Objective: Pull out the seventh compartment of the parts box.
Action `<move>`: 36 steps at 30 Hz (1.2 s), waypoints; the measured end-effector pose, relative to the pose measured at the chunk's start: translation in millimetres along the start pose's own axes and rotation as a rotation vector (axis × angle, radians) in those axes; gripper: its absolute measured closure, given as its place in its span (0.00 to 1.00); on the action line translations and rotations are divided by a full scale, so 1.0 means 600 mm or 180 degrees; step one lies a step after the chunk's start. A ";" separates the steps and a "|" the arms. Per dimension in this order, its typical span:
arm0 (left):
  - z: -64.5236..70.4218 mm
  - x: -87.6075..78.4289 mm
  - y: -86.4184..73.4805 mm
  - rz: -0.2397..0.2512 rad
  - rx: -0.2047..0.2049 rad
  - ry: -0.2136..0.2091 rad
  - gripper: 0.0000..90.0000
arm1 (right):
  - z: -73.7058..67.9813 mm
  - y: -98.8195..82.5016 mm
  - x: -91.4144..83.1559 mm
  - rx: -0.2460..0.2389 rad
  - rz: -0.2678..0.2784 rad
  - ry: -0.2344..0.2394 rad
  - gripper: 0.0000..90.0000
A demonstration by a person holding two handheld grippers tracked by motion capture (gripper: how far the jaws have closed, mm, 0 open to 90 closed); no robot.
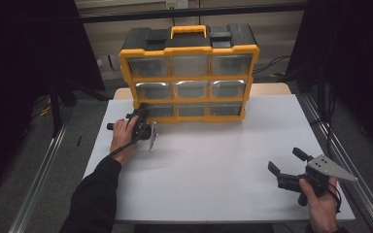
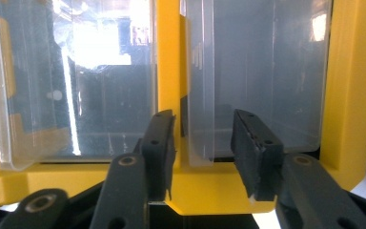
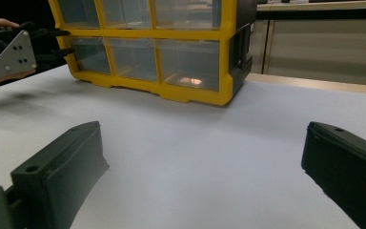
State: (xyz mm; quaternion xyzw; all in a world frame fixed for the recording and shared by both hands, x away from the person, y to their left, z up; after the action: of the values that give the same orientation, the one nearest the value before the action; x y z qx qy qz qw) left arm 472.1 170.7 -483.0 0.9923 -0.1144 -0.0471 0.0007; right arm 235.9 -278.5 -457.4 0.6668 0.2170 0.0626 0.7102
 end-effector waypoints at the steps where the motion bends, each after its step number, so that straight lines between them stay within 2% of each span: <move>1: 0.000 0.000 0.000 0.0005 0.0043 -0.0047 0.71 | 0.000 0.000 0.000 0.0003 -0.0002 0.0004 0.00; 2: 0.001 0.001 0.000 -0.0028 0.0055 -0.0104 0.71 | 0.000 0.000 0.000 0.0006 -0.0002 0.0003 0.00; 3: 0.002 0.002 0.000 0.0029 -0.0039 -0.0038 0.71 | 0.000 0.000 0.000 0.0007 -0.0014 -0.0003 0.00; 4: 0.004 0.002 -0.001 -0.0024 -0.0055 -0.0092 0.71 | 0.000 0.000 0.000 0.0015 -0.0015 -0.0006 0.00; 5: 0.003 0.002 0.000 -0.0006 -0.0055 -0.0039 0.71 | 0.000 0.000 0.000 0.0015 -0.0016 -0.0005 0.00; 6: 0.003 0.003 0.000 -0.0057 0.0025 -0.0134 0.72 | 0.000 -0.001 0.000 0.0007 -0.0011 -0.0003 0.00; 7: 0.002 0.005 0.000 -0.0037 0.0066 -0.0163 0.73 | 0.000 -0.001 0.000 0.0007 -0.0012 -0.0003 0.00; 8: 0.006 0.008 0.001 -0.0002 -0.0044 -0.0182 0.74 | 0.000 -0.001 0.000 0.0006 -0.0013 -0.0003 0.00; 9: 0.020 0.010 -0.002 0.0054 -0.0470 -0.0139 0.74 | 0.000 -0.001 0.000 0.0008 -0.0011 -0.0005 0.00; 10: 0.002 0.002 0.002 -0.0167 -0.0008 -0.0082 0.75 | 0.000 -0.001 0.000 0.0010 -0.0013 -0.0006 0.00; 11: 0.009 0.006 0.001 -0.0107 -0.0122 -0.0125 0.75 | 0.000 -0.001 0.000 0.0016 -0.0013 -0.0007 0.00; 12: 0.010 0.006 0.001 -0.0097 -0.0156 -0.0117 0.75 | 0.000 0.000 0.000 0.0012 0.0003 0.0007 0.00; 13: 0.002 0.006 0.003 -0.0076 0.0007 -0.0078 0.76 | 0.000 0.000 0.000 0.0003 0.0006 0.0005 0.00; 15: 0.001 0.007 0.004 -0.0050 -0.0022 -0.0084 0.79 | -0.001 0.000 0.001 -0.0001 -0.0002 0.0003 0.00; 16: -0.001 0.004 0.002 -0.0141 0.0041 -0.0100 0.80 | -0.001 0.000 0.001 -0.0001 0.0000 0.0004 0.00; 17: -0.001 0.004 0.002 -0.0137 0.0029 -0.0105 0.81 | 0.000 0.000 0.001 0.0002 0.0005 -0.0001 0.00; 18: -0.002 0.003 0.002 -0.0207 0.0022 -0.0161 0.82 | 0.000 0.000 0.002 0.0005 0.0003 0.0001 0.00; 19: 0.007 0.004 0.000 -0.0200 -0.0199 -0.0246 0.83 | 0.000 0.000 0.002 0.0005 0.0004 0.0003 0.00; 20: 0.004 0.005 0.000 -0.0194 -0.0134 -0.0242 0.84 | 0.000 0.000 0.002 0.0004 0.0005 0.0004 0.00; 21: -0.002 0.005 0.002 -0.0182 -0.0039 -0.0191 0.85 | 0.000 0.000 0.002 0.0003 0.0007 0.0006 0.00; 22: 0.001 0.009 0.003 0.0017 -0.0173 -0.0037 0.86 | 0.000 0.000 0.002 -0.0001 0.0007 0.0007 0.00; 23: 0.000 0.010 0.003 0.0063 -0.0165 0.0003 0.87 | -0.001 0.000 0.002 0.0003 0.0004 0.0007 0.00; 25: 0.002 0.010 0.003 0.0053 -0.0186 -0.0017 0.87 | -0.001 0.000 0.002 0.0001 0.0005 0.0005 0.00; 26: -0.001 0.007 0.004 -0.0097 -0.0086 -0.0101 0.87 | -0.001 0.000 0.002 0.0001 0.0007 0.0005 0.00; 27: -0.003 0.005 0.003 -0.0148 0.0027 -0.0096 0.87 | -0.001 0.000 0.002 0.0008 0.0005 0.0005 0.00; 28: 0.001 0.006 0.003 -0.0068 -0.0134 0.0065 0.88 | 0.000 0.000 0.002 0.0008 0.0006 0.0005 0.00; 29: 0.005 0.007 0.002 -0.0103 -0.0185 -0.0051 0.88 | 0.000 0.000 0.001 0.0009 0.0000 0.0009 0.00; 30: -0.001 0.004 0.004 -0.0163 0.0016 -0.0036 0.88 | -0.001 0.000 0.001 0.0008 0.0006 0.0005 0.00; 32: -0.001 0.005 0.004 -0.0120 -0.0034 -0.0049 0.88 | 0.000 0.000 0.000 0.0007 0.0009 0.0016 0.00; 33: 0.002 0.007 0.005 -0.0023 -0.0156 0.0009 0.88 | 0.000 0.000 0.000 0.0002 0.0010 0.0011 0.00; 34: -0.002 0.004 0.004 -0.0084 -0.0071 0.0019 0.88 | 0.000 0.000 0.000 0.0003 0.0007 0.0004 0.00; 35: -0.003 0.003 0.003 -0.0087 -0.0065 0.0019 0.88 | 0.000 0.000 0.000 0.0004 0.0007 0.0006 0.00; 36: 0.000 0.003 0.003 -0.0054 -0.0165 0.0041 0.88 | 0.000 0.000 -0.001 0.0007 0.0005 0.0005 0.00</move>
State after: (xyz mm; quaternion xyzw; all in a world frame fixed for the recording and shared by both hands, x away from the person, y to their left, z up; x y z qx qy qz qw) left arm 473.4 168.6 -483.0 0.9932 -0.1047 -0.0437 0.0268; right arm 235.4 -278.8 -457.5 0.6677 0.2171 0.0634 0.7092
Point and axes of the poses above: each handheld gripper's, and its own axes: x roughly forward along the jaws, y roughly out of its top, z roughly to its right, the point moved 4 cm from there along x, roughly forward along the jaws, and after that the axes turned 6 degrees about -x, right-handed, at the moved point
